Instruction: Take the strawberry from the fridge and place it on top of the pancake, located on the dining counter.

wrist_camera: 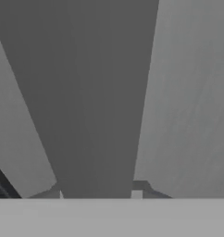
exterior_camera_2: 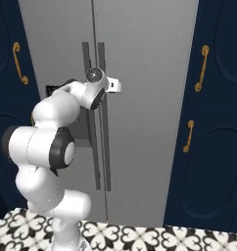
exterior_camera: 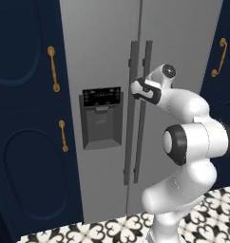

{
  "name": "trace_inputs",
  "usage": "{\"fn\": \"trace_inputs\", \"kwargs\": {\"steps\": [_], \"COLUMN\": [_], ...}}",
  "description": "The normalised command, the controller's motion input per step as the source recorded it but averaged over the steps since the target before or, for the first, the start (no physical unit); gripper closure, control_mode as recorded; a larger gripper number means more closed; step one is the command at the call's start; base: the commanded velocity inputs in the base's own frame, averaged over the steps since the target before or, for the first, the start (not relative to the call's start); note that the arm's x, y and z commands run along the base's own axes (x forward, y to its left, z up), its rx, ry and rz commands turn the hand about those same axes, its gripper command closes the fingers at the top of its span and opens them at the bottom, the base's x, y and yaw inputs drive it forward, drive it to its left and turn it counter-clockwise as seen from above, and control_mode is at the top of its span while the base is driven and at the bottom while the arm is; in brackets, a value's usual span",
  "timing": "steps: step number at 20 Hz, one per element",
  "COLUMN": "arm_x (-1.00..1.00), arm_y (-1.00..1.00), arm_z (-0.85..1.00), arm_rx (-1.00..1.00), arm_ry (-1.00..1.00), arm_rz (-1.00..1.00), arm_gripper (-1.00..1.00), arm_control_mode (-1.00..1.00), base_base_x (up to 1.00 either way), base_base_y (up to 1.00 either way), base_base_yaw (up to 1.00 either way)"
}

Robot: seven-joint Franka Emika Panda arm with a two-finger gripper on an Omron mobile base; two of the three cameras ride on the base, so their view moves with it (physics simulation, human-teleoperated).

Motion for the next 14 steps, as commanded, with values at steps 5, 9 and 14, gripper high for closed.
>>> {"fn": "trace_inputs", "kwargs": {"steps": [5, 9, 14], "arm_x": [-0.96, -1.00, -1.00], "arm_y": [-0.76, -0.98, -1.00], "arm_z": [-0.06, -0.21, -0.29], "arm_rx": [0.00, 0.00, 0.01], "arm_ry": [0.24, 0.14, 0.11], "arm_rz": [0.00, 0.00, 0.00], "arm_gripper": [1.00, 1.00, 1.00], "arm_control_mode": [-1.00, -1.00, -1.00], "base_base_x": [0.00, 0.00, 0.00], "base_base_y": [0.00, 0.00, 0.00], "base_base_yaw": [0.00, 0.00, 0.00]}}
